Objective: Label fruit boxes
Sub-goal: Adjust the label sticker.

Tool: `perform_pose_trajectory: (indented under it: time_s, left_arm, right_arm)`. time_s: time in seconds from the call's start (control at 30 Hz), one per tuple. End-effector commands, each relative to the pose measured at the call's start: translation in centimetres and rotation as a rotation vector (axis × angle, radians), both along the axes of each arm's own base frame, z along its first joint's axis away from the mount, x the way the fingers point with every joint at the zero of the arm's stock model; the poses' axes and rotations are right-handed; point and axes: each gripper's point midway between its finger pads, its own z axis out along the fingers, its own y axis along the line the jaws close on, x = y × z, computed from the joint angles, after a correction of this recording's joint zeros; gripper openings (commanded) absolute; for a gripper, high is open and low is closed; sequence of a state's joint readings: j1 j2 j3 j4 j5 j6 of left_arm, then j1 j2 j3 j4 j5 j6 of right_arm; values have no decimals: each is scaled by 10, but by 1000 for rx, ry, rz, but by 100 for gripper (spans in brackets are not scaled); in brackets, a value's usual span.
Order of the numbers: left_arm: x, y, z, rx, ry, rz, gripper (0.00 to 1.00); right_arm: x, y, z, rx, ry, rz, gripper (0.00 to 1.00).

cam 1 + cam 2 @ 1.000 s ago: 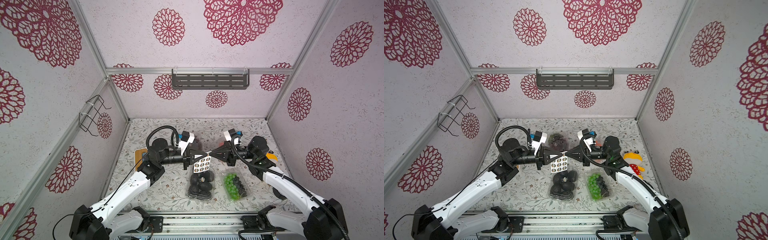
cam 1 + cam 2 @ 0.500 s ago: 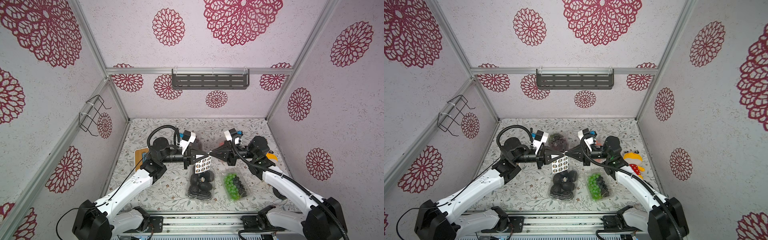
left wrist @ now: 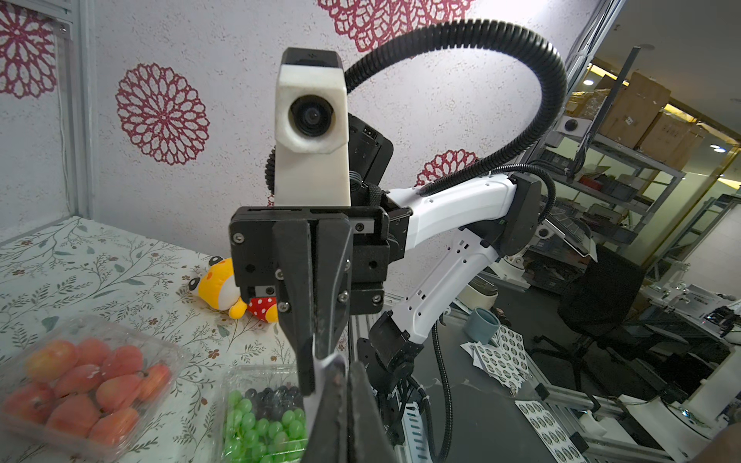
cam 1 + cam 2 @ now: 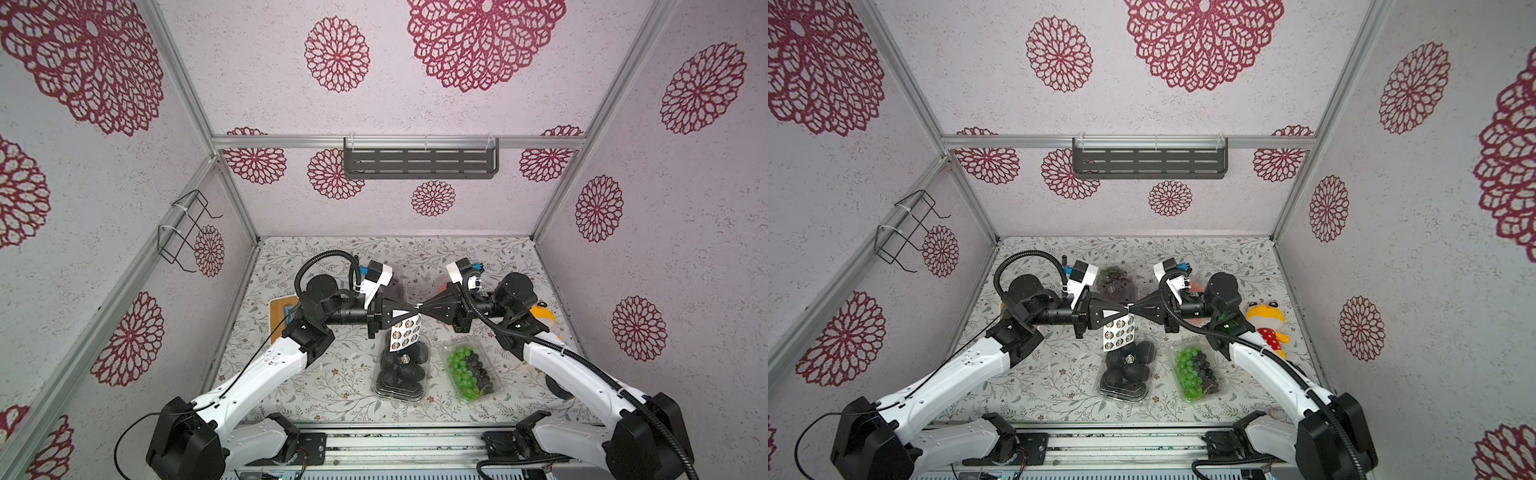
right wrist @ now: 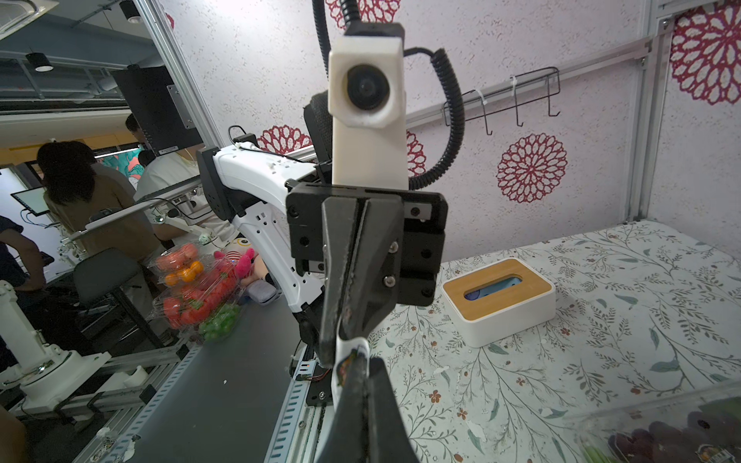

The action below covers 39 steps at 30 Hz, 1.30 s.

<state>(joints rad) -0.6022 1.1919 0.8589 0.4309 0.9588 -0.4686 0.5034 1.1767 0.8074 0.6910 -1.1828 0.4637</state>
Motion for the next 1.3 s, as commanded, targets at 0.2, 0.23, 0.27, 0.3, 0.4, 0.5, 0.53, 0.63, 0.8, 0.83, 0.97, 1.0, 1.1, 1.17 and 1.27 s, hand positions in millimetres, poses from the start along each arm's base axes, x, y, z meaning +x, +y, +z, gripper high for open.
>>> perform_pose_trajectory:
  time_s: [0.2,0.23,0.27,0.3,0.4,0.5,0.53,0.63,0.8,0.83,0.97,1.0,1.1,1.17,1.27]
  left_arm:
    - [13,7,0,-12,-10,43,0]
    - [14,8,0,-12,-9,48,0]
    - [14,8,-1,-10,-6,53,0]
    - [14,8,-2,-9,-4,52,0]
    - [14,9,-3,-9,-4,53,0]
    - [15,9,-4,-10,-1,52,0]
    - [15,8,-4,-10,-2,50,0]
    - [17,6,-6,-7,7,44,0]
    - [17,6,-7,-5,9,39,0]
    - [17,6,-6,-6,7,38,0]
    - [17,6,-7,-5,10,41,0]
    - [16,7,-7,-6,9,43,0]
    - [16,10,-7,-7,4,60,0]
    - [16,11,-7,-5,5,63,0]
    - [18,11,-9,0,12,70,0]
  right_arm:
    - [-24,-4,14,39,-88,62,0]
    - [-24,-4,14,39,-88,62,0]
    - [-24,-4,14,40,-88,62,0]
    - [-24,-4,15,40,-86,62,0]
    - [-26,-4,18,49,-84,64,0]
    - [-26,-4,19,52,-81,69,0]
    - [-27,-4,20,55,-80,75,0]
    - [-30,-4,22,62,-86,84,0]
    - [-32,-4,22,64,-90,86,0]
    - [-32,-4,22,64,-91,86,0]
    - [-32,-4,23,65,-91,85,0]
    - [-32,-4,22,62,-91,85,0]
    - [-33,-5,22,62,-98,79,0]
    - [-35,-6,23,64,-102,80,0]
    - [-36,-7,25,70,-105,77,0]
